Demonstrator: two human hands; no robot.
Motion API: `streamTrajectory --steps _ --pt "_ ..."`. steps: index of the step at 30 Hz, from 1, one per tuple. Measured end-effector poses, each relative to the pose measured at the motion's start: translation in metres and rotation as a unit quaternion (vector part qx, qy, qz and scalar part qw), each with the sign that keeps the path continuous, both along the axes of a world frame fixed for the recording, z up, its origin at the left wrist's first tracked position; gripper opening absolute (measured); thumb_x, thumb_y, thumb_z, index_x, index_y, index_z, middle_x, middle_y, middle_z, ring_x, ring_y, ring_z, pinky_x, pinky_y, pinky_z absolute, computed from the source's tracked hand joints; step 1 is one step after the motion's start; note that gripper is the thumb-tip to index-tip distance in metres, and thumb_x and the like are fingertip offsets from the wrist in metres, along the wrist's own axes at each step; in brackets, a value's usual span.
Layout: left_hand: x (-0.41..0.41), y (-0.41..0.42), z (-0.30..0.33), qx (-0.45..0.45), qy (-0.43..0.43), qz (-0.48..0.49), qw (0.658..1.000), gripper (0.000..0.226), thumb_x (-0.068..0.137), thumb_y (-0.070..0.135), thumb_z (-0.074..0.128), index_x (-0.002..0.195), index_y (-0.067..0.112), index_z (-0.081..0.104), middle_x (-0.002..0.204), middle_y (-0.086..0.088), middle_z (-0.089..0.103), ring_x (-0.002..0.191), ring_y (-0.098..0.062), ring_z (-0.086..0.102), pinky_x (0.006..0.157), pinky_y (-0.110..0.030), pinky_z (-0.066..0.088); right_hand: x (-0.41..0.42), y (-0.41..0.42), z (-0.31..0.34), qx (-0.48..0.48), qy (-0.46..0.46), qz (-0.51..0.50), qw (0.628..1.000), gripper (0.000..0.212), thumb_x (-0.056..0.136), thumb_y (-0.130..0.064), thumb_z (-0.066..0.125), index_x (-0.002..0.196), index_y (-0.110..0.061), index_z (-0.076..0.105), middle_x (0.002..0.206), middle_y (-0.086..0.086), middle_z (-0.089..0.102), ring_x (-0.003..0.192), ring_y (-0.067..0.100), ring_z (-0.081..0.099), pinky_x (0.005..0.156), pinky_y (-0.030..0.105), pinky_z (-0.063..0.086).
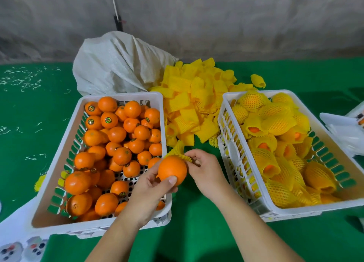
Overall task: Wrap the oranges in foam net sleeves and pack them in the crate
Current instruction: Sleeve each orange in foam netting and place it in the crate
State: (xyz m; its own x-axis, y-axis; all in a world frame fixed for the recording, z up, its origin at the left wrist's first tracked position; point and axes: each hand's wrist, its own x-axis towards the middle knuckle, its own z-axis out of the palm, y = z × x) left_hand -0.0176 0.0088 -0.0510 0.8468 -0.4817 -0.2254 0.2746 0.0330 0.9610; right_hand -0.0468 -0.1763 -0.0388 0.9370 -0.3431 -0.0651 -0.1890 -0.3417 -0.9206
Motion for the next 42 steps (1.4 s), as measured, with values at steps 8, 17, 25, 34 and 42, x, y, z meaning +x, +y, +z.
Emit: streamTrajectory --steps 8,17,25,34,42 --pt "-0.014 -0.011 -0.002 0.057 -0.158 0.096 0.981 0.072 0.072 0.059 0.083 0.135 0.036 0.056 0.128 0.003 0.065 0.106 -0.013 0.07 0.084 -0.024 0.058 -0.017 0.021 0.002 0.057 -0.12 -0.073 0.988 0.019 0.095 -0.021 0.066 0.098 -0.039 0.065 0.097 -0.012 0.072 0.094 0.01 0.069 0.086 0.034 0.057" --pt "-0.006 -0.011 -0.006 0.052 -0.147 0.169 0.973 0.075 0.073 0.063 0.079 0.133 0.053 0.034 0.131 -0.001 0.055 0.106 -0.006 0.067 0.084 -0.024 0.059 -0.033 0.02 0.007 -0.074 -0.112 0.011 0.991 0.011 0.1 -0.032 0.061 0.107 -0.04 0.06 0.102 -0.017 0.06 0.097 0.006 0.061 0.082 0.027 0.052" --pt "-0.004 -0.016 -0.009 0.095 -0.154 0.193 0.964 0.053 0.078 0.057 0.074 0.124 0.05 0.047 0.122 0.008 0.063 0.104 -0.008 0.068 0.088 -0.035 0.061 -0.033 0.014 0.004 -0.133 -0.132 0.127 0.974 0.018 0.096 -0.041 0.057 0.114 -0.039 0.054 0.11 -0.029 0.052 0.105 0.004 0.055 0.085 0.019 0.048" --pt "-0.005 -0.003 -0.009 0.022 -0.16 0.058 0.985 0.071 0.088 0.046 0.077 0.147 0.039 0.039 0.143 -0.005 0.049 0.121 -0.018 0.064 0.097 -0.044 0.058 -0.02 0.022 0.002 -0.069 -0.167 0.03 0.983 0.031 0.091 -0.016 0.058 0.121 -0.024 0.056 0.115 -0.013 0.048 0.112 0.004 0.055 0.086 0.011 0.044" --pt "-0.006 -0.016 -0.011 0.037 -0.189 0.192 0.962 0.057 0.078 0.065 0.083 0.116 0.04 0.049 0.103 0.013 0.067 0.087 -0.011 0.07 0.069 -0.023 0.057 -0.026 0.02 0.014 -0.144 -0.19 0.039 0.97 0.019 0.095 -0.017 0.059 0.111 -0.014 0.069 0.106 -0.009 0.058 0.091 0.001 0.057 0.074 0.018 0.047"
